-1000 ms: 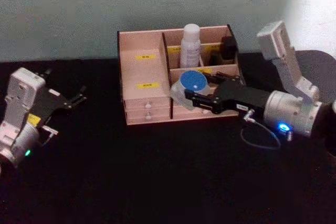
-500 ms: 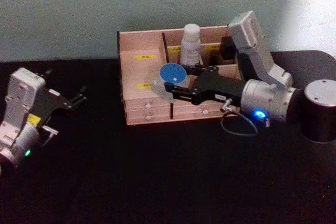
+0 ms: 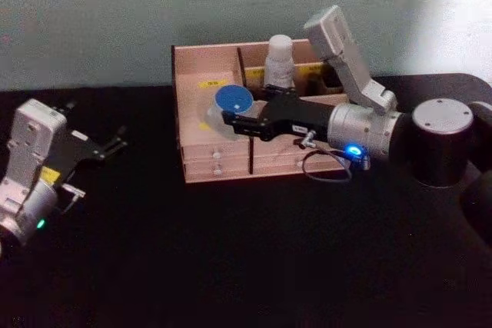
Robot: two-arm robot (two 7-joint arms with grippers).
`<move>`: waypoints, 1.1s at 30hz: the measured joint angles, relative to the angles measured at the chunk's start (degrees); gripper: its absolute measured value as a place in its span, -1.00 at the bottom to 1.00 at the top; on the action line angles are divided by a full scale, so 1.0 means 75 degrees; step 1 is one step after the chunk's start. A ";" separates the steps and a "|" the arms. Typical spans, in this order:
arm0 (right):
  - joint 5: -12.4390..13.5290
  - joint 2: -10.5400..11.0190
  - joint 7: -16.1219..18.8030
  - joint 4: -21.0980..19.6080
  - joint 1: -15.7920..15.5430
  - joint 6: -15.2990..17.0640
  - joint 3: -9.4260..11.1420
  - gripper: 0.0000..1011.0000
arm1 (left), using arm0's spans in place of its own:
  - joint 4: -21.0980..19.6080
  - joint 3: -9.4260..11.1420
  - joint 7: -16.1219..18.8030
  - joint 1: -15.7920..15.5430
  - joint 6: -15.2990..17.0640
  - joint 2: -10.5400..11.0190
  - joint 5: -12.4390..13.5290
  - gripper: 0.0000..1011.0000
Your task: Pick up the facial cleanser and watermelon frost from the table and place them into the tiered storage box.
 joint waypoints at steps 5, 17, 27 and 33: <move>-0.0047 -0.0185 0.0062 0.0363 0.0206 -0.0067 -0.0073 0.39 | 0.0000 0.0000 0.0000 0.0000 0.0000 0.0000 0.0000 0.98; -0.0148 -0.0575 0.0144 0.1103 0.0584 -0.0239 -0.0133 0.39 | 0.0000 0.0000 0.0001 0.0000 0.0000 0.0000 0.0000 0.98; -0.0173 -0.0811 0.0159 0.1442 0.0755 -0.0278 -0.0110 0.39 | 0.0000 0.0000 0.0000 0.0000 0.0000 0.0000 0.0000 0.98; -0.0185 -0.0921 0.0149 0.1602 0.0829 -0.0268 -0.0100 0.39 | 0.0000 0.0000 0.0000 0.0000 0.0000 0.0000 0.0000 0.98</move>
